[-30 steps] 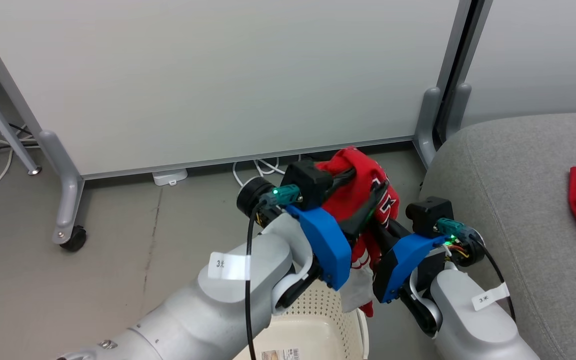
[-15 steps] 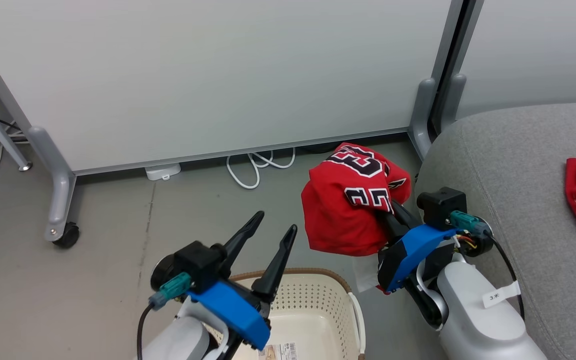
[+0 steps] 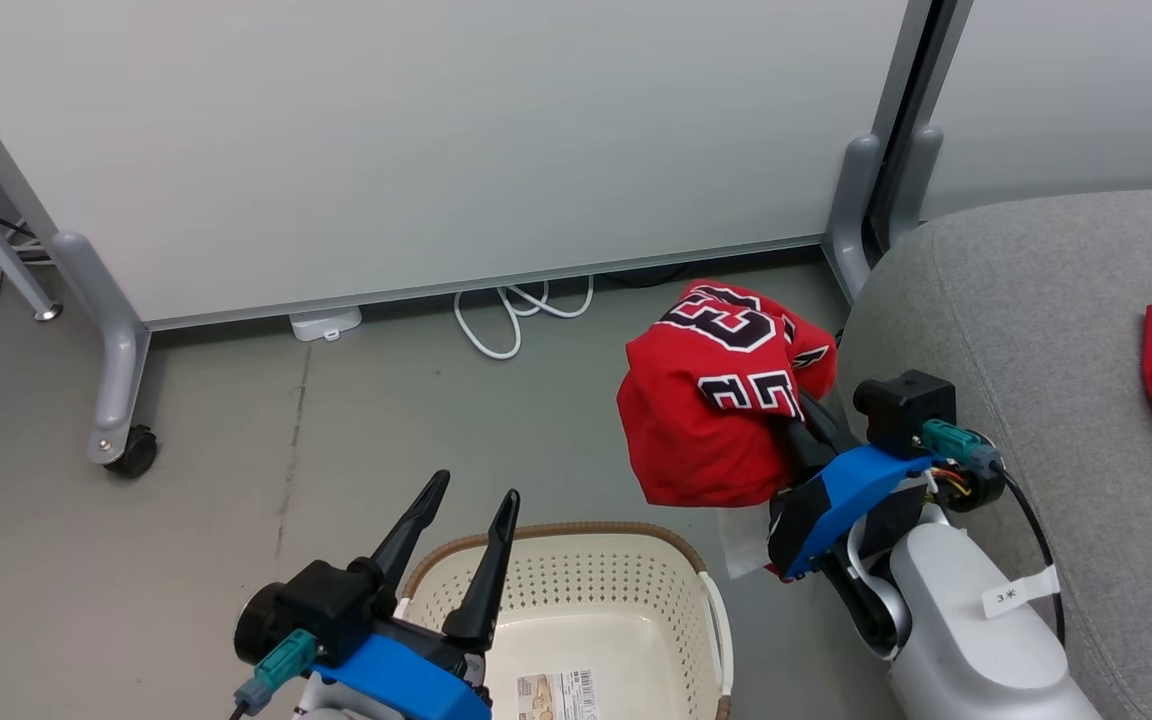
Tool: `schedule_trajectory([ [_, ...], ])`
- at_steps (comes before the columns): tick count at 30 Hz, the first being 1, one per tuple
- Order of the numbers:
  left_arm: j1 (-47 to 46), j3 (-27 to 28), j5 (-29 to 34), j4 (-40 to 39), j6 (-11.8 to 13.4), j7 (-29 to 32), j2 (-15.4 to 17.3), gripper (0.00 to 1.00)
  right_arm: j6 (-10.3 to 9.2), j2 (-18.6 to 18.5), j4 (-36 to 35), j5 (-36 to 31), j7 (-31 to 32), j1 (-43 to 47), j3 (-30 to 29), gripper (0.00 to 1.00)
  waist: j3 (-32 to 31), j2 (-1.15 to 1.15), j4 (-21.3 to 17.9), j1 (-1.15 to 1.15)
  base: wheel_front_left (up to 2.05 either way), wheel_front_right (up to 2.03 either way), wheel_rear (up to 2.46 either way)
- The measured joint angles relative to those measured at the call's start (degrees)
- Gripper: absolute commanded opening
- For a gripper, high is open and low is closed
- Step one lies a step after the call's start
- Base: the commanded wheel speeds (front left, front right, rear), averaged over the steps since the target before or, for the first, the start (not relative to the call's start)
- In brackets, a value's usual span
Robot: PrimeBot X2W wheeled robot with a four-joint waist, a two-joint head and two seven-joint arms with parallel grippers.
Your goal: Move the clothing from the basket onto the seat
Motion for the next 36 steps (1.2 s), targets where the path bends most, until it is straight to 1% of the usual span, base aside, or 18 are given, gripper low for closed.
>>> schedule_trajectory([
  [9,1.2,0.9,1.0,-0.9,-0.2,0.0,-0.6,1.00,0.00,0.0,-1.1,-0.3,0.8,0.8,-0.3,0.00,-0.1,0.00,-0.7,0.00,0.00,0.00,0.00],
  [15,1.3,1.1,1.0,-1.4,-0.2,0.0,-0.4,1.00,0.01,0.0,-1.8,-0.6,1.1,0.7,-0.7,0.00,0.4,0.00,-3.2,0.00,0.00,0.00,0.00],
  [23,0.7,0.4,1.0,-2.3,-0.2,0.0,-0.4,1.00,0.01,0.0,-2.5,-1.2,1.2,0.7,-2.2,0.00,1.5,0.00,-9.7,0.00,0.00,0.00,0.00],
  [29,-0.4,-0.5,1.2,-2.6,-0.2,0.0,0.0,1.00,0.00,0.0,-3.0,-1.3,0.7,0.9,-3.3,0.00,2.4,0.00,-15.5,0.00,0.00,0.00,0.00],
  [36,-1.2,-0.9,1.4,-3.0,-0.3,0.0,1.0,1.00,0.00,0.0,-3.5,-0.9,0.1,1.4,-4.8,0.00,3.7,0.00,-22.9,0.00,0.00,0.00,0.00],
])
